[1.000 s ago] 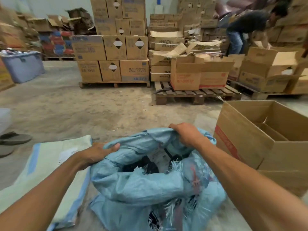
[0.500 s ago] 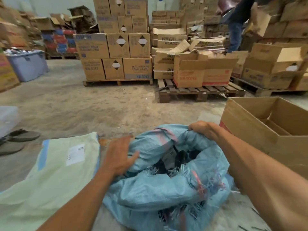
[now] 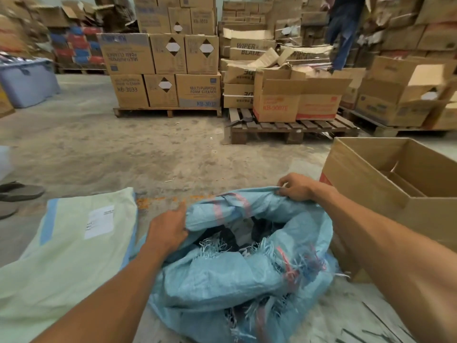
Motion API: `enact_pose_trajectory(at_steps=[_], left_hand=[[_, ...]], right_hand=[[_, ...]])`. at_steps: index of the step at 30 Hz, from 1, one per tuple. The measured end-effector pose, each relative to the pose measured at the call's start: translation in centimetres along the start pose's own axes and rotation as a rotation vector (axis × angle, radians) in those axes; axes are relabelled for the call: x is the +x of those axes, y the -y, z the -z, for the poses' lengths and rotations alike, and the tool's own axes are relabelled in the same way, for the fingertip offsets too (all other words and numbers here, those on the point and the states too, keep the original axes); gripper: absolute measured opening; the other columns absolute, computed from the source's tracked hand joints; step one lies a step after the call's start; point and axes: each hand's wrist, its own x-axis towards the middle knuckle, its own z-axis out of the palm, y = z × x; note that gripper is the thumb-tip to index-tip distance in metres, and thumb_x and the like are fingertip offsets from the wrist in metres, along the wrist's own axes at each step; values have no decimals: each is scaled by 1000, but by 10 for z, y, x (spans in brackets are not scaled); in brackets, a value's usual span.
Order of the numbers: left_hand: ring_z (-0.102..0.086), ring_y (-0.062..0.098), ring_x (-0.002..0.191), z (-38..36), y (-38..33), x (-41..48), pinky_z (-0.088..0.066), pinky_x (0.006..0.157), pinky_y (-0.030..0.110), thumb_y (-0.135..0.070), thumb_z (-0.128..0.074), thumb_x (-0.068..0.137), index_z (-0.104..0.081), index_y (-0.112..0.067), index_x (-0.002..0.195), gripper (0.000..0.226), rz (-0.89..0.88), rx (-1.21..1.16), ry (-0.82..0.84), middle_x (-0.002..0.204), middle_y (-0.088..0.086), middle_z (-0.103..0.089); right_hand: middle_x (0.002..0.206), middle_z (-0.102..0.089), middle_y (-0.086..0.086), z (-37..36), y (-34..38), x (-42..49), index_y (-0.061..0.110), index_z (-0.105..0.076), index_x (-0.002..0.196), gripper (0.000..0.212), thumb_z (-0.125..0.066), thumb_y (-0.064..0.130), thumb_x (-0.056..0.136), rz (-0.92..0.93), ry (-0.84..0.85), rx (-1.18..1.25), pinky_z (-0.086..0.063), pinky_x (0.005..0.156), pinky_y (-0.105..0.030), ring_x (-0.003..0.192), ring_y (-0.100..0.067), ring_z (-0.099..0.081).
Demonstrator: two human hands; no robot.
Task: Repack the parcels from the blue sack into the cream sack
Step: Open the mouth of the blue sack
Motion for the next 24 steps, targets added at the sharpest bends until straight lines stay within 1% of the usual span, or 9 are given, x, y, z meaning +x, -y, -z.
enact_pose_trajectory(at_steps=[4, 8, 10, 12, 15, 18, 20, 22, 24], left_hand=[[-63, 28, 86, 7, 8, 4, -42, 62, 32, -21, -59, 90, -61, -9, 80, 15, 214, -584, 194, 92, 16, -67], [-63, 29, 73, 41, -11, 27, -52, 65, 34, -18, -53, 90, -66, -4, 87, 19, 558, -1248, 380, 86, 15, -68], [-59, 30, 63, 45, -18, 46, -48, 58, 29, -15, -46, 90, -64, -2, 79, 25, 669, -1439, 368, 82, 18, -65], [-63, 34, 70, 44, -23, 63, -52, 63, 33, -16, -39, 93, -66, 3, 89, 34, 733, -1564, 323, 91, 21, -68], [-60, 33, 69, 41, -24, 74, -50, 60, 36, -14, -33, 99, -62, 4, 86, 36, 724, -1567, 284, 80, 19, -68], [-63, 33, 62, 46, -19, 69, -54, 57, 34, -12, -38, 97, -62, 6, 91, 30, 643, -1481, 400, 62, 17, -69], [-65, 36, 76, 47, -16, 64, -58, 75, 41, -16, -54, 89, -65, 7, 103, 29, 614, -1424, 490, 81, 22, -73], [-67, 37, 95, 49, -14, 57, -54, 92, 50, -31, -80, 72, -65, 1, 118, 58, 565, -1309, 624, 107, 22, -71], [-60, 38, 114, 47, -17, 50, -53, 93, 47, -38, -97, 48, -47, -7, 139, 108, 515, -1102, 637, 130, 16, -60]], right_hand=[[104, -65, -2, -15, 5, -1, 25, -64, 104, 28, -71, 45, 86, -67, -325, -272, -42, 85, -35, 98, -21, -58], [80, -62, -3, -24, 32, -15, 13, -62, 100, 49, -57, 61, 90, -236, -603, -285, -48, 69, -32, 74, -24, -60], [98, -65, -10, -25, 48, -20, 11, -60, 111, 59, -48, 65, 89, -309, -613, -192, -48, 88, -42, 93, -28, -61], [129, -53, -21, -25, 60, -30, 13, -50, 128, 75, -44, 71, 81, -354, -589, -181, -24, 109, -62, 125, -37, -45], [159, -13, -30, -31, 60, -50, 15, -19, 155, 111, -47, 82, 72, -464, -480, -323, 11, 104, -78, 148, -48, -2], [157, 18, -34, -47, 40, -62, 25, 20, 155, 136, -65, 81, 64, -699, -310, -265, 7, 100, -83, 142, -58, 16], [157, 5, -37, -54, 22, -62, 30, 21, 154, 124, -73, 58, 78, -726, -274, -129, -22, 103, -79, 141, -61, -11], [144, -38, -31, -59, 11, -66, 21, -14, 155, 83, -66, 26, 90, -634, -320, -1, -49, 86, -52, 122, -48, -52], [122, -63, -18, -61, 0, -63, 11, -52, 130, 40, -60, 11, 91, -587, -365, 47, -55, 80, -40, 106, -35, -65]])
